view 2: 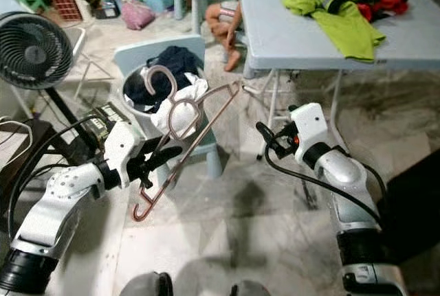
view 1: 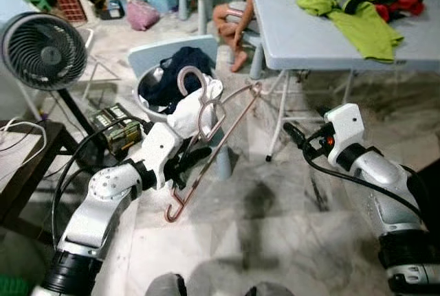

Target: Hang hanger

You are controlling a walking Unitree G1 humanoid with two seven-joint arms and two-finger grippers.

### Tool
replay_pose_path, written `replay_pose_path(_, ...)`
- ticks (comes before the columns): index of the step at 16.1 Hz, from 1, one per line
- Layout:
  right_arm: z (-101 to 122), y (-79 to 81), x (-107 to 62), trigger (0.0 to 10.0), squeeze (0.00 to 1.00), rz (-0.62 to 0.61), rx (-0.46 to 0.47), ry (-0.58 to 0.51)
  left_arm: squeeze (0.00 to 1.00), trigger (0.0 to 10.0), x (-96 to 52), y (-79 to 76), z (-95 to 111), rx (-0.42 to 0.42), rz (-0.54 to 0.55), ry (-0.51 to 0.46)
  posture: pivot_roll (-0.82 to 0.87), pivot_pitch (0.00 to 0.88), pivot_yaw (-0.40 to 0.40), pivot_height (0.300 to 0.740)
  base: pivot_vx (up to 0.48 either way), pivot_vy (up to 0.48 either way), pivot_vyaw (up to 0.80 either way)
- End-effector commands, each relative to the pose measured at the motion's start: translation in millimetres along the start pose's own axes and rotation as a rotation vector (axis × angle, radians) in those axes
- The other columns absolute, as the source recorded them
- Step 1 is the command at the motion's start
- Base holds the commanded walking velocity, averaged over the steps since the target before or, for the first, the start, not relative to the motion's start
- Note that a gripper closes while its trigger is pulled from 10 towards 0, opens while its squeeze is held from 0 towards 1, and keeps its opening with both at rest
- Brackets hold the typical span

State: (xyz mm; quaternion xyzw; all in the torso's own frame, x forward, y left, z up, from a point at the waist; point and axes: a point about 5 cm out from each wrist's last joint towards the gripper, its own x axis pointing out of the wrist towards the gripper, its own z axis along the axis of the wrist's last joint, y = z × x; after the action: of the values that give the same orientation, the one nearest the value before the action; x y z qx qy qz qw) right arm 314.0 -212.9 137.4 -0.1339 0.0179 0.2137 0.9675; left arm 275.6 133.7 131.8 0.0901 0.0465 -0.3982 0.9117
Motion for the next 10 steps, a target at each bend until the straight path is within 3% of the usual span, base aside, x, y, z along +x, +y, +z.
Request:
replay_pose_path(1,2.7,2.7,0.2,10.0,0.0,-0.001,0.003,-0.014,0.0,10.0,-4.5,3.1,2.1,0.009,0.041,-0.01,0.0,0.045,-0.016,0.74,0.0,0.0,0.0)
replay_pose_path(10,5.0,3.5,3.1,10.0,0.0,-0.005,-0.003,-0.023,0.0,10.0,-3.0,-5.3,-0.1,-0.011,0.016,-0.018,0.0,0.049,-0.017,0.74,0.361,0.0,0.0)
